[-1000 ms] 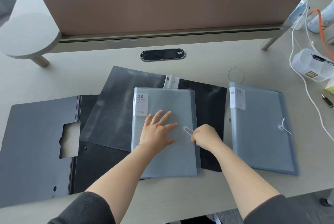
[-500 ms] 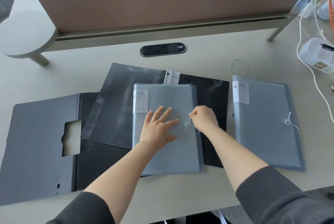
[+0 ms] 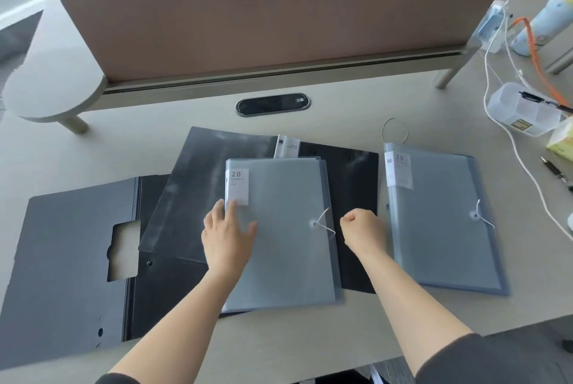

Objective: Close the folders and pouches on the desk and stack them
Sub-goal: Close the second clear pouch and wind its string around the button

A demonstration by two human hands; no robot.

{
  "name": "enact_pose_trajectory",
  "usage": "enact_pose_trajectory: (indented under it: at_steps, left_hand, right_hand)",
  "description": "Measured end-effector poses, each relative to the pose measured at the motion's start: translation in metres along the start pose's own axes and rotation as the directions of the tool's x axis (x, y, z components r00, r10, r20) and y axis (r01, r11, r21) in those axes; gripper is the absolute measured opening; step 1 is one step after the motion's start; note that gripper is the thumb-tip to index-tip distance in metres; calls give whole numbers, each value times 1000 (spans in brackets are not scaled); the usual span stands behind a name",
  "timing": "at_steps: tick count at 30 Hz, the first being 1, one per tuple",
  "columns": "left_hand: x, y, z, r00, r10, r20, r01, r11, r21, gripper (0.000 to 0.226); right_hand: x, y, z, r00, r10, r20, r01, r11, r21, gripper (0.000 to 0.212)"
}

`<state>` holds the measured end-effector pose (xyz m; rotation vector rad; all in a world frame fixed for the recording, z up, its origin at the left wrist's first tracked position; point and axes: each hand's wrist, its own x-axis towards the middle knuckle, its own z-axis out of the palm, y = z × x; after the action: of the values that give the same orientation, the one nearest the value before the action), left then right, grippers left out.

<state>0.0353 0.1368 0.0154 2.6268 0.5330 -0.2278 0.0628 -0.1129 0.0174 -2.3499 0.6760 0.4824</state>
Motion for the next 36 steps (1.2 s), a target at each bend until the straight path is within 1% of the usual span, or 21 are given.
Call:
enact_pose_trajectory:
  at_steps: [2,4,6,8,9,11,12,14,16,19,22,24,28,33,36]
  left_hand:
    - [-4,-5,-5,988,-147,36,150,980,-130,61]
    - [-5,-11,-7,970,-225,91,242,928,-285,59]
    - [-4,-16,-9,959,-250,133,283,879,-384,58]
    - [-1,-17,-14,940,-290,181,341,834,-433,53]
    - [1,-17,-16,926,-309,218,376,807,-455,48]
    - [4,-21,-20,910,-307,278,410,765,-498,31]
    - [6,-24,-21,912,-290,291,405,756,-515,23]
    - [10,-31,-21,913,-262,312,397,742,-540,16]
    - [12,-35,-24,916,-243,319,390,722,-572,6]
    - [16,-40,-24,918,-226,326,388,680,-622,3]
    - [16,-37,-25,920,-222,321,386,646,-658,10]
    - [15,-28,-27,928,-213,305,369,630,-684,10]
    - [13,7,-33,948,-149,281,312,601,-735,8]
    - [8,78,-29,959,-32,281,249,569,-784,9]
    - [0,123,-13,954,3,301,248,560,-790,8]
  right_hand:
    - [-6,-1,5,996,82,27,-84,993,83,20]
    - [-10,-3,7,984,162,69,-172,970,174,23]
    - [-13,-4,8,976,199,91,-215,952,219,24]
    - [-14,-3,11,972,218,92,-234,944,231,22]
    - [-14,-3,12,970,227,93,-243,941,238,21]
    - [-15,-2,15,965,241,107,-260,933,250,16]
    - [-15,-2,16,960,251,127,-276,925,261,13]
    - [-18,-3,16,947,272,172,-311,911,271,11]
    - [-20,-2,18,944,264,199,-310,917,252,17]
    - [-23,-1,19,968,181,174,-218,948,231,26]
    - [-27,1,16,985,115,125,-147,949,280,15]
    - [-27,1,8,992,86,96,-112,940,322,13]
    - [-21,7,-25,999,50,9,-50,936,347,21]
    - [-1,31,-86,986,32,-162,26,940,340,17]
    - [11,54,-124,981,33,-193,35,939,343,13]
